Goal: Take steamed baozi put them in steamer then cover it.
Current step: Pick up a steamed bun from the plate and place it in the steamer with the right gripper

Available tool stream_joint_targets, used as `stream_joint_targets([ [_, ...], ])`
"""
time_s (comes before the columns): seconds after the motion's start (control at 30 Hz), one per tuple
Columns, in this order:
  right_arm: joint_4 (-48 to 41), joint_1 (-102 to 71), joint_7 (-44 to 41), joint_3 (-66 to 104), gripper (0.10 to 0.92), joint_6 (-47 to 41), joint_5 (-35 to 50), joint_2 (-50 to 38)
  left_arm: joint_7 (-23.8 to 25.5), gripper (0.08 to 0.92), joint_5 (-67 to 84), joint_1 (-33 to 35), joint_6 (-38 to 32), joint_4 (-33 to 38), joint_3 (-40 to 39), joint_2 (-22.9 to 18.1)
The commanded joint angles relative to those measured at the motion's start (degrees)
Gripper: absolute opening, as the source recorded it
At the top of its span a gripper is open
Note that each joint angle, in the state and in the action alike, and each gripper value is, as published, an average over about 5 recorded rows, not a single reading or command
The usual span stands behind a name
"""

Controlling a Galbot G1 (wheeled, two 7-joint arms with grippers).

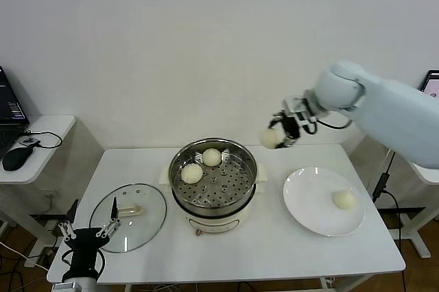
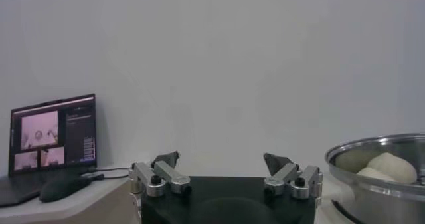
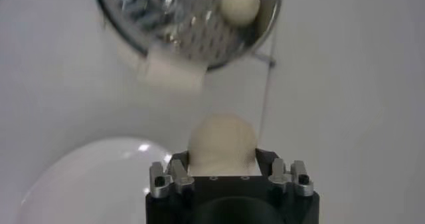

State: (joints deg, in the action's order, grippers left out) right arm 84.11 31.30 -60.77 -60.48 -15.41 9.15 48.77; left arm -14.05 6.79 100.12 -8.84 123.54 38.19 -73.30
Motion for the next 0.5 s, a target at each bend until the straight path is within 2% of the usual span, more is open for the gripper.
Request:
stream_joint_targets([
  [0.03,-1.29,2.55,2.54,-6.85,0.640,5.02,2.12,14.67,-0.01,0.823,0.11,0.05,0.05,0.44,0.74,-0.32],
  [0.5,-4.46,-4.45,6.39,-12.52,0.636,20.58,-9.67,19.90,-0.05,0.823,0.21,-0.45,0.16,1.35,0.49,-1.40],
])
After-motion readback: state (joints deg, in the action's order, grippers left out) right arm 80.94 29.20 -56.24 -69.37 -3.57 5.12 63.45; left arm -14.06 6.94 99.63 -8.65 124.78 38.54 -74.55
